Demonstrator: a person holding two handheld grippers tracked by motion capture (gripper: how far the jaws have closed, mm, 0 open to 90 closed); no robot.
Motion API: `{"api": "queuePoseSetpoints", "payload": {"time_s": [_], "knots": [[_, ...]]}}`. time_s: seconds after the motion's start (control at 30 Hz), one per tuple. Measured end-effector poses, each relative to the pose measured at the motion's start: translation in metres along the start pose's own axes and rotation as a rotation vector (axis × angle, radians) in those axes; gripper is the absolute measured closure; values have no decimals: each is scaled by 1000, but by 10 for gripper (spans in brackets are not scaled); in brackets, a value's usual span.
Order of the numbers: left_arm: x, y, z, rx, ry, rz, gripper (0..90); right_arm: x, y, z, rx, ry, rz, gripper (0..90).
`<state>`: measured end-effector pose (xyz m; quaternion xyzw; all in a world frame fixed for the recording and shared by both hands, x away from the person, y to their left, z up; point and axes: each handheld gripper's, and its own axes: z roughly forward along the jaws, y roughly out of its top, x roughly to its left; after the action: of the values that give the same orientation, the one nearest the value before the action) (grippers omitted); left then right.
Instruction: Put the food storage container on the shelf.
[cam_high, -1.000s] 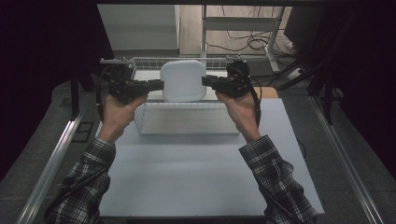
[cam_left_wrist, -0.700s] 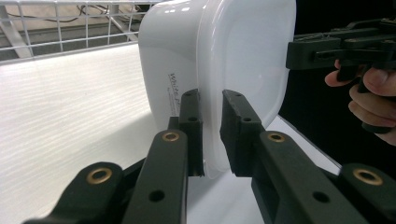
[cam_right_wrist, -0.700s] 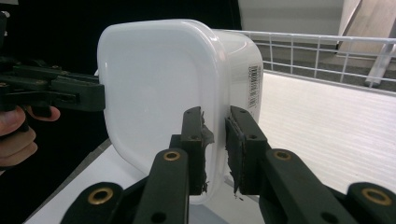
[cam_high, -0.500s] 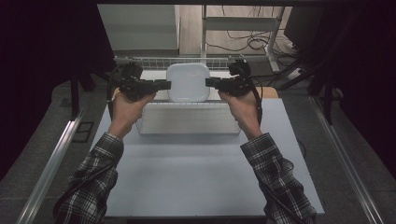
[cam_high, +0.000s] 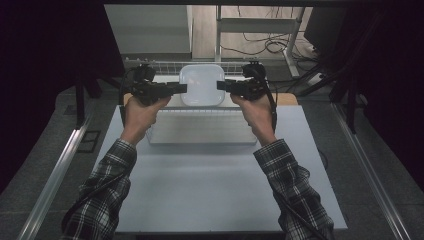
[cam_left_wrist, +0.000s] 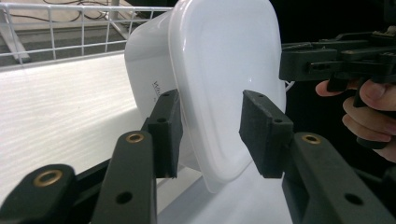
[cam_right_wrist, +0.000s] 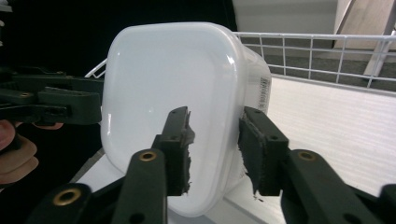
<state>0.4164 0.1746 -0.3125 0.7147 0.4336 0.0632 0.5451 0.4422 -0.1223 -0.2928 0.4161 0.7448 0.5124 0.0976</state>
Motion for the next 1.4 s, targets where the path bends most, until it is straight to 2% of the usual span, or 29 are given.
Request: {"api": "queuePoseSetpoints", "payload": {"time_s": [0.23,0.33,0.57,0.67,0.77,1.0,1.13,1.2,1.23,1.3,1.4], "knots": [[-1,2,8,23,48,15,553,1,3,9,17,-37,-30,592],[0,2,12,47,73,24,561,-1,4,11,19,-37,-21,580],[4,3,14,32,75,3,564,-5,5,15,23,-38,-21,539],[4,5,17,25,108,3,506,-3,6,18,18,-95,-63,494],[7,6,19,14,119,-12,458,0,7,20,14,-133,-87,487],[11,11,25,-8,168,-21,408,-3,9,28,-5,-182,-81,437],[12,12,27,-15,195,-2,358,-5,10,32,-12,-200,-68,397],[9,12,26,-20,236,36,327,-6,11,31,-10,-206,-74,358],[8,12,25,-32,239,42,312,-6,11,31,-10,-208,-82,336],[8,13,22,-38,202,42,258,-6,11,29,-19,-192,-96,284],[6,12,18,-46,160,49,204,-7,11,26,-13,-133,-98,225]]}}
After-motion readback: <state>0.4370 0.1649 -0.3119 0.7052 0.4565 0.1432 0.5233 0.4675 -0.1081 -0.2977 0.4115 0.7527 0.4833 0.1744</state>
